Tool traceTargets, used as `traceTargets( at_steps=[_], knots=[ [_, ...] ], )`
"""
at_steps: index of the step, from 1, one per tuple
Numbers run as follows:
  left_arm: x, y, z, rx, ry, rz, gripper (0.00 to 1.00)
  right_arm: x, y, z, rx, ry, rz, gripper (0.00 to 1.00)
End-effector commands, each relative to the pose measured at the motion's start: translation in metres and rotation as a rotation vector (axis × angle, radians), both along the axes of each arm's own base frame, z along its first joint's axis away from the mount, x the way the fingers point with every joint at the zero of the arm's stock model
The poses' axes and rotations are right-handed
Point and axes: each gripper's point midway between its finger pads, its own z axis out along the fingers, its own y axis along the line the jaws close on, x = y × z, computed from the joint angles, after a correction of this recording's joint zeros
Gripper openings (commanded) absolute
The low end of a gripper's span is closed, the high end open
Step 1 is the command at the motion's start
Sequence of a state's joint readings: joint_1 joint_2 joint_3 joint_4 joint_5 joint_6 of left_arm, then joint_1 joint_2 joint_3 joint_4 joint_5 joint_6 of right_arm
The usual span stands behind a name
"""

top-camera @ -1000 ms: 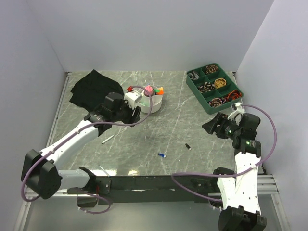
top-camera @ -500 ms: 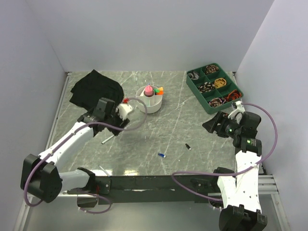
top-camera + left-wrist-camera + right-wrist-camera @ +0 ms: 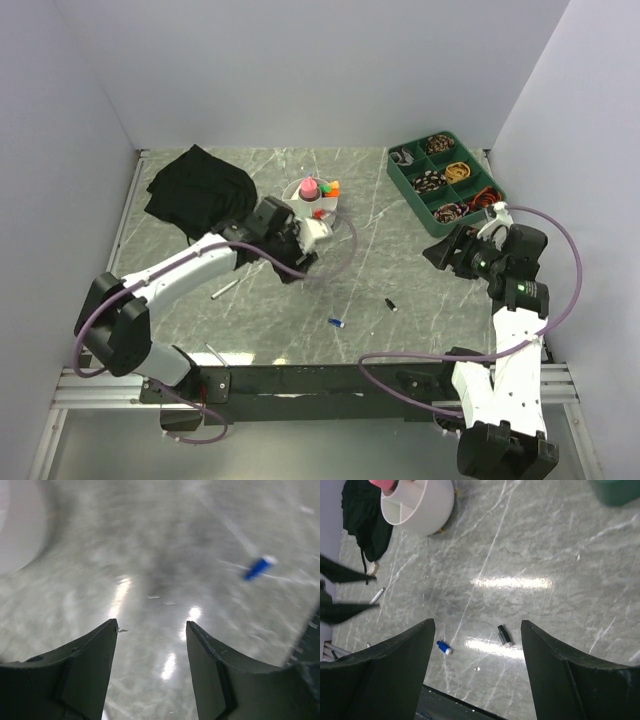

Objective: Sort the stationery into containers
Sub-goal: Pick up the stationery from the center of the board.

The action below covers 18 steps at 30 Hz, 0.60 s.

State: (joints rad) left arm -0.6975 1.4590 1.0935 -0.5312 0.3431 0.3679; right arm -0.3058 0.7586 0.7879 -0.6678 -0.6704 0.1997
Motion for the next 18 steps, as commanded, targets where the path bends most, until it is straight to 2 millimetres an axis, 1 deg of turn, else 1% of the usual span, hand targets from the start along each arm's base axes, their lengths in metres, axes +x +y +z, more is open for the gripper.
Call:
traceTargets(
  at_steps=[1,2,3,4,5,6,7,8,9,11,12,13,14,16,17,18],
  knots=[
    [0.085,0.051,0.032,-0.041,-0.123,0.363,0.63,0.003,-0.005,0.027,-0.052,-0.093,-0.004,0.77],
    [0.104,0.079,0.035,-0.037,-0.132,0.443,0.62,0.004,-0.005,0.027,-0.054,-0.098,-0.006,0.77],
    [0.116,0.093,0.039,-0.024,-0.151,0.465,0.62,0.002,-0.004,0.024,-0.046,-0.095,-0.01,0.77],
    [0.122,0.107,0.038,-0.007,-0.151,0.488,0.62,0.002,-0.004,0.023,-0.04,-0.093,-0.012,0.77],
    [0.132,0.132,0.039,0.006,-0.155,0.534,0.62,0.003,-0.003,0.022,-0.034,-0.097,-0.009,0.77],
    [0.136,0.142,0.041,0.022,-0.173,0.518,0.62,0.002,-0.002,0.016,-0.018,-0.085,-0.014,0.77],
    [0.137,0.15,0.041,0.033,-0.176,0.519,0.62,0.002,-0.002,0.014,-0.012,-0.083,-0.017,0.77],
    [0.138,0.164,0.039,0.054,-0.179,0.535,0.61,0.003,-0.001,0.013,-0.01,-0.086,-0.018,0.77],
    [0.137,0.171,0.035,0.087,-0.194,0.511,0.61,0.003,-0.002,0.008,0.0,-0.073,-0.025,0.77],
    [0.134,0.185,0.029,0.133,-0.203,0.505,0.61,0.004,-0.001,0.007,0.003,-0.072,-0.023,0.77],
    [0.129,0.19,0.02,0.16,-0.197,0.491,0.61,0.005,-0.002,0.006,0.003,-0.068,-0.026,0.77],
    [0.126,0.194,0.019,0.166,-0.202,0.495,0.61,0.005,-0.003,0.006,-0.001,-0.067,-0.028,0.77],
    [0.121,0.204,0.012,0.181,-0.185,0.517,0.61,0.006,-0.004,0.008,-0.005,-0.065,-0.029,0.77],
    [0.117,0.216,0.01,0.188,-0.174,0.543,0.61,0.007,-0.006,0.008,-0.024,-0.062,-0.023,0.77],
    [0.114,0.229,0.006,0.193,-0.158,0.577,0.61,0.007,-0.006,0.011,-0.029,-0.06,-0.02,0.77],
    [0.112,0.235,0.005,0.19,-0.15,0.593,0.61,0.008,-0.006,0.01,-0.037,-0.059,-0.01,0.77]
  ],
)
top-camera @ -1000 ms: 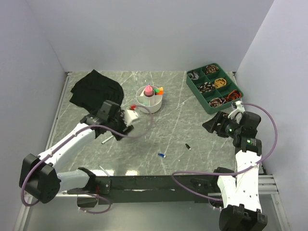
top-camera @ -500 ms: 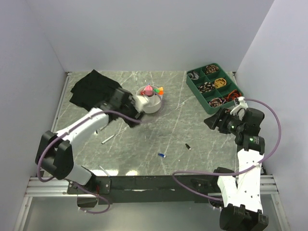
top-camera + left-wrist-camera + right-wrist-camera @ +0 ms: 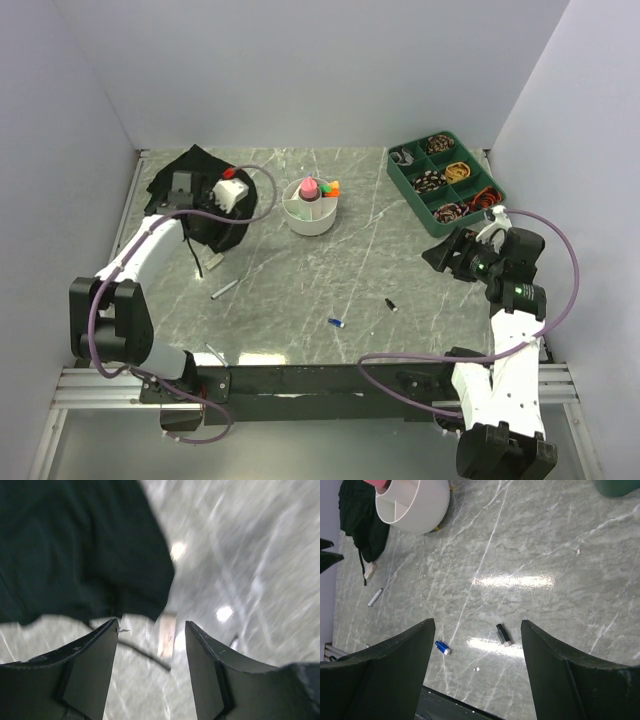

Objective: Sort the stationery into containers
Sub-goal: Pick up the stationery from the center of the board.

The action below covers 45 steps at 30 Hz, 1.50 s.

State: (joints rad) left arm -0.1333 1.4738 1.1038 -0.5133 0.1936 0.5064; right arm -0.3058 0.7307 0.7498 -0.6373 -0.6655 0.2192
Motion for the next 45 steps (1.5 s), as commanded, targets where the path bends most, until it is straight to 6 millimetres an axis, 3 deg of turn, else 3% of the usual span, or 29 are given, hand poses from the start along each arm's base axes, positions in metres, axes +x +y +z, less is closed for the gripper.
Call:
traceTargets(
  at_steps=[1,6,9,13,19,22,45],
  knots=[
    [-0.01,0.038,0.005,0.026,-0.007,0.059,0.61,0.009,-0.007,0.014,-0.043,-0.04,0.003,0.77],
    [-0.017,0.07,-0.001,0.013,0.017,0.136,0.6,0.015,-0.007,0.011,-0.024,-0.014,0.012,0.77],
    [-0.026,0.067,-0.006,-0.01,0.036,0.125,0.6,0.021,-0.007,0.01,-0.002,-0.004,0.003,0.77],
    [-0.047,0.045,-0.019,-0.1,0.096,0.046,0.59,0.028,-0.009,0.01,0.008,0.009,0.005,0.77],
    [-0.072,0.04,-0.038,-0.084,0.158,-0.051,0.56,0.034,-0.011,0.014,0.001,0.01,0.005,0.76],
    [-0.074,0.04,-0.043,-0.073,0.157,-0.061,0.56,0.034,-0.011,0.012,0.005,0.016,0.004,0.76],
    [-0.031,0.046,-0.085,-0.054,0.175,0.069,0.57,0.027,-0.012,0.008,-0.008,0.02,-0.01,0.76]
  ],
)
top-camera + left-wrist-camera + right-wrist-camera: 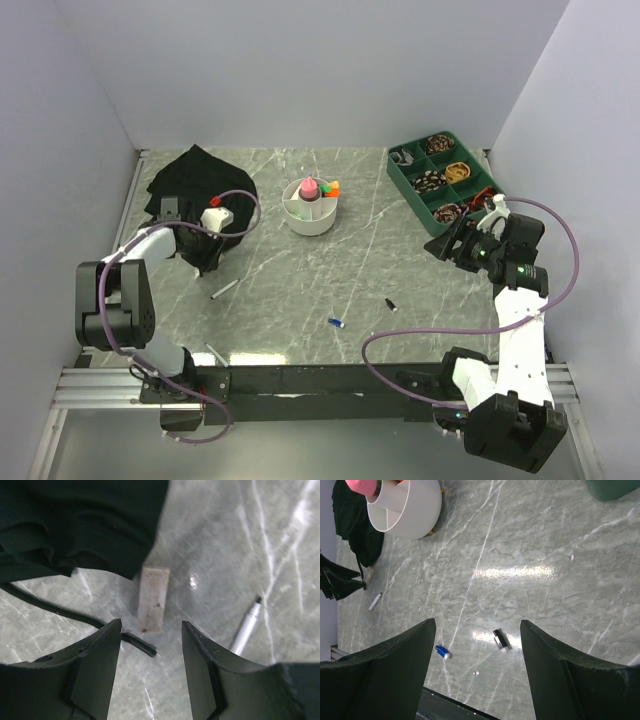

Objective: Sort the stationery into containers
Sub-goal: Pick up the stationery from the center of the board.

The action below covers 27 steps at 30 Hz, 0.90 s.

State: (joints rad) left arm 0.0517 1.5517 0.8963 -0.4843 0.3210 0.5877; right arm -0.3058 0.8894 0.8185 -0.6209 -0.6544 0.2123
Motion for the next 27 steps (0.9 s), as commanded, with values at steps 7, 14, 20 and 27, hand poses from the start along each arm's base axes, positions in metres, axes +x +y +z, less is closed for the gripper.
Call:
traceTargets(
  at_steps=[7,14,20,27],
  knots=[
    [0.015,-0.006,-0.01,0.034,-0.046,0.025,0.48,0.006,-0.003,0.01,-0.01,-0.047,-0.005,0.76],
    [-0.003,-0.021,-0.014,0.047,-0.014,-0.023,0.23,0.007,-0.002,0.008,-0.002,-0.053,-0.007,0.76],
    [-0.007,-0.023,0.024,0.045,-0.08,-0.059,0.01,0.005,0.0,0.006,0.011,-0.054,-0.007,0.76],
    [0.003,-0.096,0.163,-0.244,-0.282,-0.303,0.01,0.004,0.001,0.003,0.019,-0.062,-0.014,0.76]
  ],
)
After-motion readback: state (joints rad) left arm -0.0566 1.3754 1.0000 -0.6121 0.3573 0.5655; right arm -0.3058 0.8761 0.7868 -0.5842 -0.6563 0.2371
